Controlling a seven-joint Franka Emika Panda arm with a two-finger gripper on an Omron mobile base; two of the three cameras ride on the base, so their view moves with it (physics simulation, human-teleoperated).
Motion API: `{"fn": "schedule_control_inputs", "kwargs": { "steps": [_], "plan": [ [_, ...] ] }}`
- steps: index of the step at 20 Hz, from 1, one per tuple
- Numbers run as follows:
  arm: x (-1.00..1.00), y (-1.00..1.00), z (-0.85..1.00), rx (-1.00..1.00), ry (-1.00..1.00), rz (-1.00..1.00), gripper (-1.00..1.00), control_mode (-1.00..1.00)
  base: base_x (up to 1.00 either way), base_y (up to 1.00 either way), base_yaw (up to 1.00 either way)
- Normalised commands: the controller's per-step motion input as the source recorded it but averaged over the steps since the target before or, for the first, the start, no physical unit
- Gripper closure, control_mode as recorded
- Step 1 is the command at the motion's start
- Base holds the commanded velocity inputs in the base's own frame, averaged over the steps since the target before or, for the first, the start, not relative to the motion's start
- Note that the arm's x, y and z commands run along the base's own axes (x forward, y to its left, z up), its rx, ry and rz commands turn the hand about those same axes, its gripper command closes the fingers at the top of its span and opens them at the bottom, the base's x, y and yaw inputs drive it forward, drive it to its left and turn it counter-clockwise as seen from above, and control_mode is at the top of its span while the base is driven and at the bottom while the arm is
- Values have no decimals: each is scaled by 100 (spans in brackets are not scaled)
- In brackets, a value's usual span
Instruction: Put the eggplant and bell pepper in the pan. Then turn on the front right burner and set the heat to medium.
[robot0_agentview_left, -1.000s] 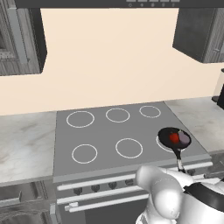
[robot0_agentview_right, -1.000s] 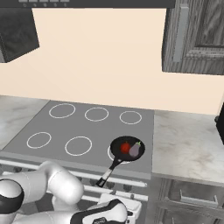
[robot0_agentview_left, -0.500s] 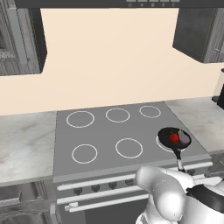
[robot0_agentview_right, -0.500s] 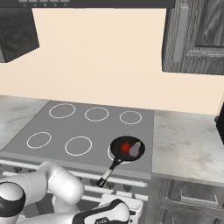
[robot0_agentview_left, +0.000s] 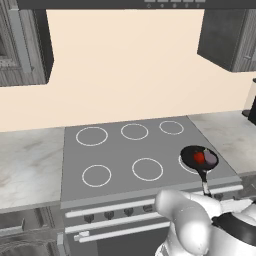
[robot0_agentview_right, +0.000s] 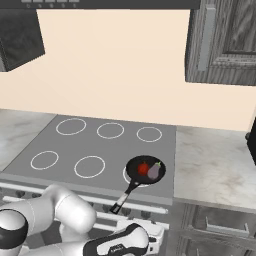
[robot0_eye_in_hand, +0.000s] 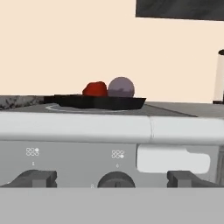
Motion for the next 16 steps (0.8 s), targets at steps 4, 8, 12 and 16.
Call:
{"fn": "schedule_control_inputs", "kwargs": {
  "steps": [4,8,12,16],
  "plan": [
    [16,0,0,0,2,1,-100,-100,0,0,0],
    [24,0,-17,0,2,0,-100,-100,0,0,0],
    [21,0,-25,0,2,0,-100,-100,0,0,0],
    [18,-2,-32,0,1,0,-100,-100,0,0,0]
  ]
}}
